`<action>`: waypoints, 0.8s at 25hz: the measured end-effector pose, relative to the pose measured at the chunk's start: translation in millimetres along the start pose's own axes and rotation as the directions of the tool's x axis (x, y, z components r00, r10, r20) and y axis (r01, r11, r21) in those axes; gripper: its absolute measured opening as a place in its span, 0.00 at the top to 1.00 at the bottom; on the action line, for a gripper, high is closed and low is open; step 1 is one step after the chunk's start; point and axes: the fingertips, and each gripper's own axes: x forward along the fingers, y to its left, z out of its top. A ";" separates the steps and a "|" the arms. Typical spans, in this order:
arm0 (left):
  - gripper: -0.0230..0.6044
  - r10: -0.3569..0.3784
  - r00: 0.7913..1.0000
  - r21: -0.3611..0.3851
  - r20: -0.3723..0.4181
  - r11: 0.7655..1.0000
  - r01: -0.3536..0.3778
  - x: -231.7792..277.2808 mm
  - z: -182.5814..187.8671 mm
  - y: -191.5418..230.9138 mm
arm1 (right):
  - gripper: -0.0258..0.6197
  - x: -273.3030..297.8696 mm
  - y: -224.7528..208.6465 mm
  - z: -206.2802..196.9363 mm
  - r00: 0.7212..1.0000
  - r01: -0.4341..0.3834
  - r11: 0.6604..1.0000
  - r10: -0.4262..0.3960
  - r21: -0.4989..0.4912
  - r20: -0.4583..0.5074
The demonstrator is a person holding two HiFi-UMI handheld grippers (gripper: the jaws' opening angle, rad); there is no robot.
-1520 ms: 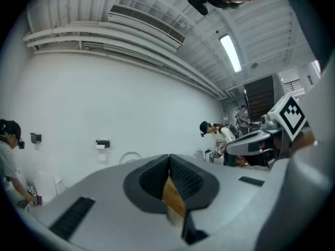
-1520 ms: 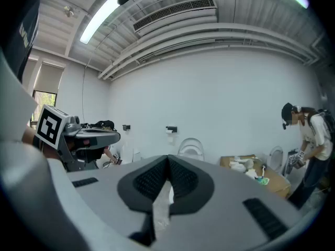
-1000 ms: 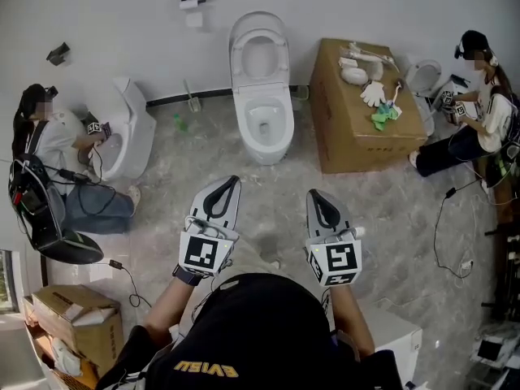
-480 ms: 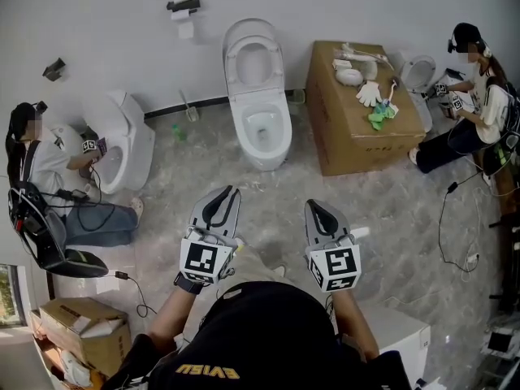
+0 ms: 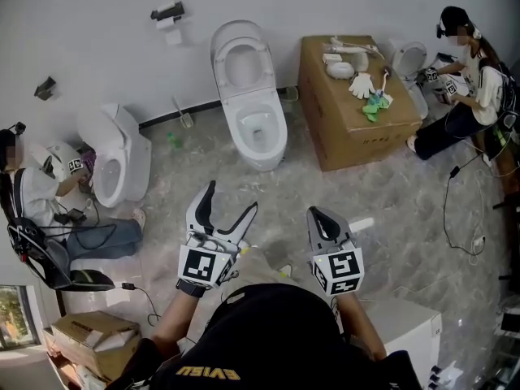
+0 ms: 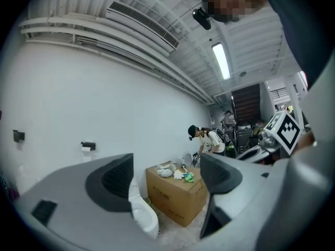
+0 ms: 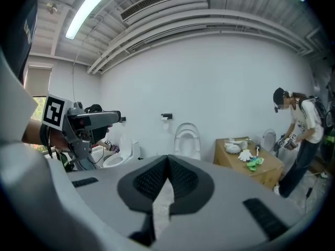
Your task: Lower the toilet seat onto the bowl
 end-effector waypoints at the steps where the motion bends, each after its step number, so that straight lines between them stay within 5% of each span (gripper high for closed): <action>1: 0.34 0.006 1.000 0.006 0.004 1.000 -0.006 0.1 0.2 2.2 | 0.97 1.2 0.6 -1.6 1.000 -0.002 1.000 0.002 0.002 -0.004; 6: 0.34 0.040 0.998 0.029 0.039 0.999 -0.041 -0.8 6.7 3.5 | 0.97 -1.2 -0.3 -6.4 1.000 -0.019 1.000 0.019 0.020 -0.017; 10: 0.34 0.149 0.981 0.068 0.121 0.985 -0.158 -8.1 31.9 21.1 | 0.97 0.5 -1.7 -5.3 1.000 -0.022 1.000 0.022 0.020 -0.011; 20: 0.36 0.230 0.968 0.082 0.096 0.968 -0.238 -9.6 32.2 18.8 | 0.97 3.1 1.8 -8.3 0.997 -0.079 0.996 0.079 0.047 0.003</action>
